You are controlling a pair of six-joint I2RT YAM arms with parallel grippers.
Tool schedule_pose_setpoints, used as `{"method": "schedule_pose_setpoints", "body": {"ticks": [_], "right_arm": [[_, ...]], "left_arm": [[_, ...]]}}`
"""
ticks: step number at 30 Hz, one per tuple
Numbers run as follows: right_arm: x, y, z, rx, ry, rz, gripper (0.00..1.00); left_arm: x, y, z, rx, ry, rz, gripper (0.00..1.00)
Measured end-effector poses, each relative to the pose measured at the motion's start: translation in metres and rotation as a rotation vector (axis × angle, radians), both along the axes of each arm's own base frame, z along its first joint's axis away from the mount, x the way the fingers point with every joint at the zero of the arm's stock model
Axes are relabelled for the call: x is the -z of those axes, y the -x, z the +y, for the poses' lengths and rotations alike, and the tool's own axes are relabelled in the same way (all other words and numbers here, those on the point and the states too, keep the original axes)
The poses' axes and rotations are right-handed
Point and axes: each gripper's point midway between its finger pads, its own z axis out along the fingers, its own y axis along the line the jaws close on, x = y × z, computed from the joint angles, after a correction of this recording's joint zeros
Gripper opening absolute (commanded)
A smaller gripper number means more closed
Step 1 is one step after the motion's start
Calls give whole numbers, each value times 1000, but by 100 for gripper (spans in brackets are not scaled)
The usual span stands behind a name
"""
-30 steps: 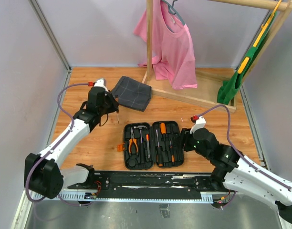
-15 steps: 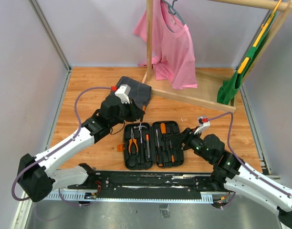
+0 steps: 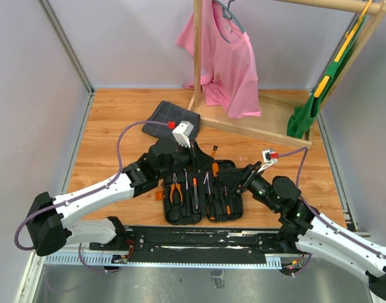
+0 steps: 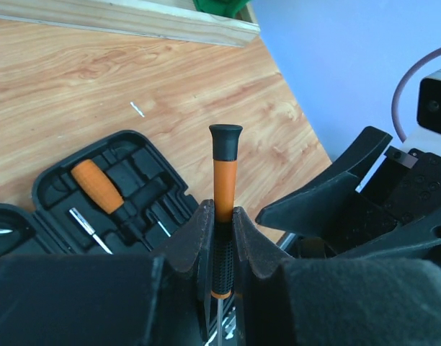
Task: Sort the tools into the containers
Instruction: Pick up the screwdriver from the center of the board.
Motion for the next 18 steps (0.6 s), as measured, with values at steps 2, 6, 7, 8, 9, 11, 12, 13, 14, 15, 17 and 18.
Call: {"method": "schedule_pose_setpoints", "body": {"ticks": [2,6,7,8,9,11,12,13,14,15,17,18], "right_arm": [[-1,0,4,-14,-5,-3,58],[0,1,11,-41,-6,-2,55],[1,1,13,-48,-5,1,55],[2,1,14,-55,-3,3,54],[4,2,16,-60,1,6,53],[5,2,18,-67,3,10,52],[6,2,19,-69,4,12,51],[7,1,19,-71,5,14,51],[7,2,20,-74,6,15,50],[7,2,20,-76,7,16,48],[9,2,22,-82,10,20,46],[9,2,22,-85,12,21,45]], "left_arm": [[0,3,-5,8,4,0,0],[-1,5,-10,14,17,1,0],[-2,6,-11,17,24,-1,0],[-4,6,-12,19,31,-4,0],[-5,7,-14,23,38,-6,1],[-9,9,-16,31,50,-12,1],[-10,11,-18,35,56,-14,1],[-12,12,-19,40,61,-16,1],[-13,14,-21,44,66,-17,1],[-13,15,-22,49,68,-18,1],[-15,18,-24,57,74,-20,1],[-15,19,-25,60,76,-20,0]]}}
